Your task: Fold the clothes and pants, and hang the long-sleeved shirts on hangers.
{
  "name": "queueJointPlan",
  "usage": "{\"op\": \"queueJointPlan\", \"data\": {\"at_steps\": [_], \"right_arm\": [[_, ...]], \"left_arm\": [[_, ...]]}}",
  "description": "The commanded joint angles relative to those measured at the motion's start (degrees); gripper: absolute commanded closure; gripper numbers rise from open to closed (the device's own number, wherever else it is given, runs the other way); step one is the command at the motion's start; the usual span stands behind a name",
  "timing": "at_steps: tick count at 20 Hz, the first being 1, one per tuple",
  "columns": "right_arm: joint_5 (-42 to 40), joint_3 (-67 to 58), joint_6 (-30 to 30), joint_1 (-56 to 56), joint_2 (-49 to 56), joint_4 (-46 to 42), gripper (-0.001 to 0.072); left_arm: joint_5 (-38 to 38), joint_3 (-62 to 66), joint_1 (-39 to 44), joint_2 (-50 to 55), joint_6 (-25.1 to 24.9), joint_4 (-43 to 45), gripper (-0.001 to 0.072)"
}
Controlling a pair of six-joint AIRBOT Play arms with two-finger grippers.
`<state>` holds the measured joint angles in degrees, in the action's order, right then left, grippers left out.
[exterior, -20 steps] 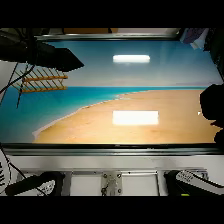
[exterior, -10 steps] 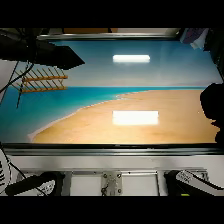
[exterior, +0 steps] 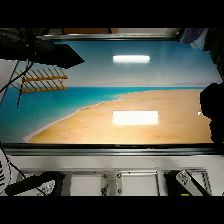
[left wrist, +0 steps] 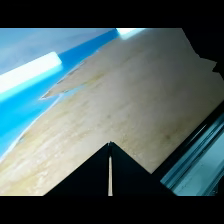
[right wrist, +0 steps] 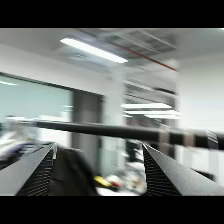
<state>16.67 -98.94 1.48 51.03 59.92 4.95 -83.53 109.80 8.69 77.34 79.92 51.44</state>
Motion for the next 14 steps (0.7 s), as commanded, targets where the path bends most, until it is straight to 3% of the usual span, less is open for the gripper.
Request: {"op": "queueJointPlan", "data": {"at_steps": [1, 3, 7, 11, 14], "right_arm": [[24.7, 0.1, -1.0, -0.1, -1.2, 0.3, 0.0118], [34.1, 1.5, -8.0, -2.3, -0.5, 0.2, 0.012], [43.4, 9.4, -18.3, -14.3, -0.4, -6.5, 0.012], [47.4, 20.0, -27.0, -32.9, -0.4, -19.1, 0.012], [47.5, 28.7, -29.4, -46.7, -0.3, -23.5, 0.0121]], "left_arm": [[0.5, 0.1, -0.2, 0.0, -0.1, 0.0, 0.0684], [2.0, 0.1, -1.2, 0.0, -0.2, 0.0, 0.0684], [3.3, -1.7, -4.0, -0.5, -0.2, 0.0, 0.0685], [9.5, -16.2, -4.0, -5.2, -0.5, -0.2, 0.0684], [10.9, -25.4, -1.6, -7.8, -0.7, -0.1, 0.0684]]}}
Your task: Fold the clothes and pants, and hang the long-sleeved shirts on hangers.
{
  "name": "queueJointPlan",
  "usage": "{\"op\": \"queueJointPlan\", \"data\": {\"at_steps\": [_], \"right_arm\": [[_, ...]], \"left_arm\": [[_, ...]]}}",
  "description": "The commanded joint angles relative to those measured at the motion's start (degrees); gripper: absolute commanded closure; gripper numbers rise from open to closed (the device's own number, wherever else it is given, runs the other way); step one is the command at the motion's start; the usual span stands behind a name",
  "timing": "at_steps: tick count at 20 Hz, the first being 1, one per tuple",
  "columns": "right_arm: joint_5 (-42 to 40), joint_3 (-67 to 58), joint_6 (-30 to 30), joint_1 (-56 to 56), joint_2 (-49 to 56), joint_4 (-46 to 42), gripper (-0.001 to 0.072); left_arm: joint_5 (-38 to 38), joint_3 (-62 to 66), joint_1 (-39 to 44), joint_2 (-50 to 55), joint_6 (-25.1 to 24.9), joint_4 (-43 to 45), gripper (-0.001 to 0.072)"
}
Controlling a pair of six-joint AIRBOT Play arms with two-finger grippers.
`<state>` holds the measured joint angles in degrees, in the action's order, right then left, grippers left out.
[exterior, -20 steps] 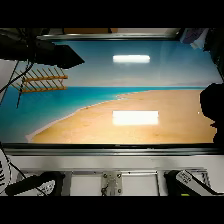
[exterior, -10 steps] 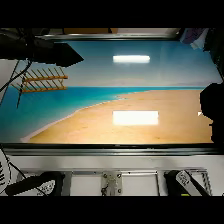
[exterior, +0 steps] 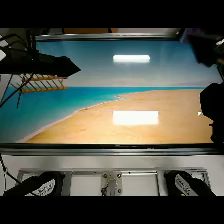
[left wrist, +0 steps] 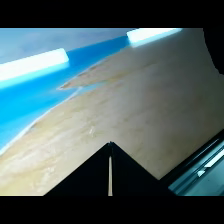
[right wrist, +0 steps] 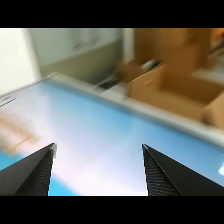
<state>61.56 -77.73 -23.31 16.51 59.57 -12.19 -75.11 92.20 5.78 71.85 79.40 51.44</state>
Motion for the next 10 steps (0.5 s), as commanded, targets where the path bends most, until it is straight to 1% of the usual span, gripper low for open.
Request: {"op": "queueJointPlan", "data": {"at_steps": [1, 5, 7, 10], "right_arm": [[2.1, 10.3, -4.6, -16.3, 0.0, -6.5, 0.0121], [-2.4, 19.7, -4.6, -30.5, 0.0, -6.9, 0.0121], [-4.5, 21.8, -4.6, -34.5, 0.0, -6.9, 0.0121], [-4.5, 22.3, -4.6, -36.0, 0.5, -6.9, 0.0121]], "left_arm": [[2.7, -10.1, 2.4, -2.9, -0.5, -0.1, 0.0684], [4.8, -16.0, 5.9, -4.8, -1.2, 0.0, 0.0684], [4.7, -16.7, 6.5, -4.9, -1.2, 0.0, 0.0684], [4.8, -16.7, 6.5, -4.8, -1.2, -0.4, 0.0684]]}}
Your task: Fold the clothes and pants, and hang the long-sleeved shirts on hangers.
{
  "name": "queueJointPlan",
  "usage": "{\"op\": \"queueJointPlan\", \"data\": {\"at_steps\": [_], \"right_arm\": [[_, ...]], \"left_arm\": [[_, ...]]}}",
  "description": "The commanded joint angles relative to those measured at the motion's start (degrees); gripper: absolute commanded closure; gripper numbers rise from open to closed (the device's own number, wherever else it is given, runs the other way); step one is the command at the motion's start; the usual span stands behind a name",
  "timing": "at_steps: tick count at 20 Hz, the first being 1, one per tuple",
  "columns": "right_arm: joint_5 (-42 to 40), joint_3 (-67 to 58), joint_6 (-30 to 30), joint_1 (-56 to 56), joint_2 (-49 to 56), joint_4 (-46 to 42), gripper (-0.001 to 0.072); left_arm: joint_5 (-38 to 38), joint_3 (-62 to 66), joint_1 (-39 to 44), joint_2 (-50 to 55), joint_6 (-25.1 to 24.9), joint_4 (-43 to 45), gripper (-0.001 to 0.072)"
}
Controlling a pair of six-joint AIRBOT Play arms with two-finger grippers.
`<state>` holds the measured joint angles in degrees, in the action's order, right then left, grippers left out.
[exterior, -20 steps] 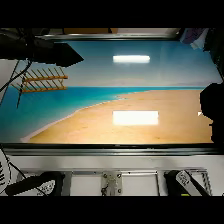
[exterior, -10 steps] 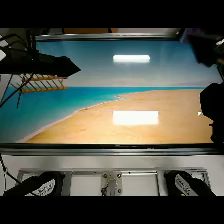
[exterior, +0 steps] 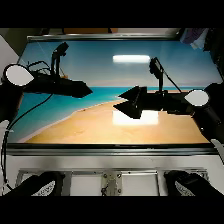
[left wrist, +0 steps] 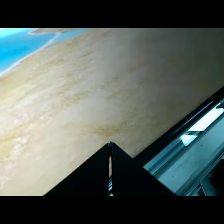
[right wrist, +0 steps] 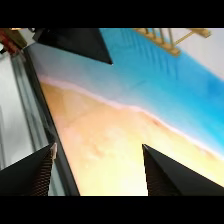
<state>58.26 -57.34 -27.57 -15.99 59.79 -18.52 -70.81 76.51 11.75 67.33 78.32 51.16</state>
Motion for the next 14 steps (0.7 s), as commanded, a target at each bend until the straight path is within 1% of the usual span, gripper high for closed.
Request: {"op": "queueJointPlan", "data": {"at_steps": [1, 4, 5, 6, 7, 8, 14], "right_arm": [[-1.3, 1.9, -0.3, -3.4, 0.3, -0.5, 0.0122], [-1.3, 1.9, -0.3, -3.4, 0.4, -0.5, 0.0129], [-1.2, 1.9, -0.3, -3.4, 0.4, -0.5, 0.0257], [-1.2, 1.9, -0.3, -3.4, 0.3, -0.5, 0.0514], [-1.2, 1.9, -0.3, -3.4, 0.4, -0.5, 0.0694], [-1.3, 1.9, -0.3, -3.4, 0.4, -0.5, 0.0683], [-1.3, 1.9, -0.3, -3.4, 0.4, -0.3, 0.0683]], "left_arm": [[0.5, -1.0, 0.5, -0.2, -0.1, -0.1, 0.0684], [0.4, -1.0, 0.5, -0.2, -0.1, -0.2, 0.0684], [0.4, -1.0, 0.5, -0.2, -0.1, -0.2, 0.0684], [0.5, -1.0, 0.5, -0.2, -0.1, -0.2, 0.0684], [0.4, -1.0, 0.5, -0.2, -0.1, -0.2, 0.0684], [0.5, -1.0, 0.5, -0.2, -0.1, -0.2, 0.0684], [0.5, -1.0, 0.5, -0.2, -0.1, -0.2, 0.0684]]}}
